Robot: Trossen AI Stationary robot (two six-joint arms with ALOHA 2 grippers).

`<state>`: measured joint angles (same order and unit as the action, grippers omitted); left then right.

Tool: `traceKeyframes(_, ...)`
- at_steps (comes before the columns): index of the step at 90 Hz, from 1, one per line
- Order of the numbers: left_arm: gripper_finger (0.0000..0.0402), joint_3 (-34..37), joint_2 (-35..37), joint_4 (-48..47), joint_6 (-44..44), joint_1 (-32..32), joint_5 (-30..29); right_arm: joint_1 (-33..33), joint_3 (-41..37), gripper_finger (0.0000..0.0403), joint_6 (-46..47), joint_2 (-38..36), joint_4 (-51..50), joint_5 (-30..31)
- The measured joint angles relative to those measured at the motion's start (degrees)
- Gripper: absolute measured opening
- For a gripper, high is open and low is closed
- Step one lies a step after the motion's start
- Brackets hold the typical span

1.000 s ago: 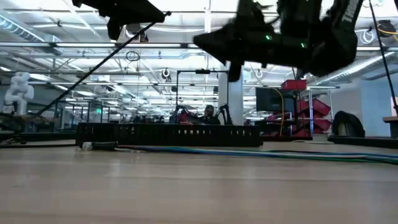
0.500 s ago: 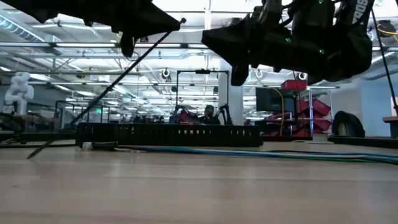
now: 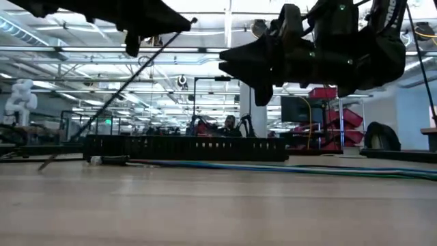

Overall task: Ziptie cables
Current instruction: Wrap the cable wires with zip tie

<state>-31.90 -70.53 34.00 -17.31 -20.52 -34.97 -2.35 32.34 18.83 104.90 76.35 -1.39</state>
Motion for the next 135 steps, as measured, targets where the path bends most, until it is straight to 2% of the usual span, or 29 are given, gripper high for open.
traceKeyframes(22,0.0000,0.00,4.01,-0.33,1.84,-1.16,-0.25,0.40,0.00,0.0109,0.00,0.00,-0.87,-0.15)
traceKeyframes(58,0.0000,-0.02,3.37,-0.63,2.63,-1.46,-1.37,0.38,-0.01,0.0109,4.37,0.02,-1.14,-0.47)
traceKeyframes(70,0.0000,-0.02,1.74,0.40,4.34,0.00,-1.00,0.86,1.69,0.0109,7.25,0.02,-6.62,-0.46)
traceKeyframes(80,0.0000,-0.02,0.44,2.78,4.12,1.35,-0.60,0.67,3.91,0.0109,5.67,0.02,-9.72,-0.50)
traceKeyframes(96,0.0000,-0.02,-1.21,6.71,4.27,3.21,3.03,-0.38,7.30,0.0109,3.39,0.02,-9.75,-1.85)
traceKeyframes(125,0.0000,-0.02,-5.31,10.44,4.35,5.43,4.58,-0.50,11.44,0.0109,0.92,0.02,-10.37,-1.40)
traceKeyframes(135,0.0000,-0.02,-5.55,11.10,4.42,6.18,5.50,-0.92,13.11,0.0109,-2.88,0.02,-13.15,1.49)
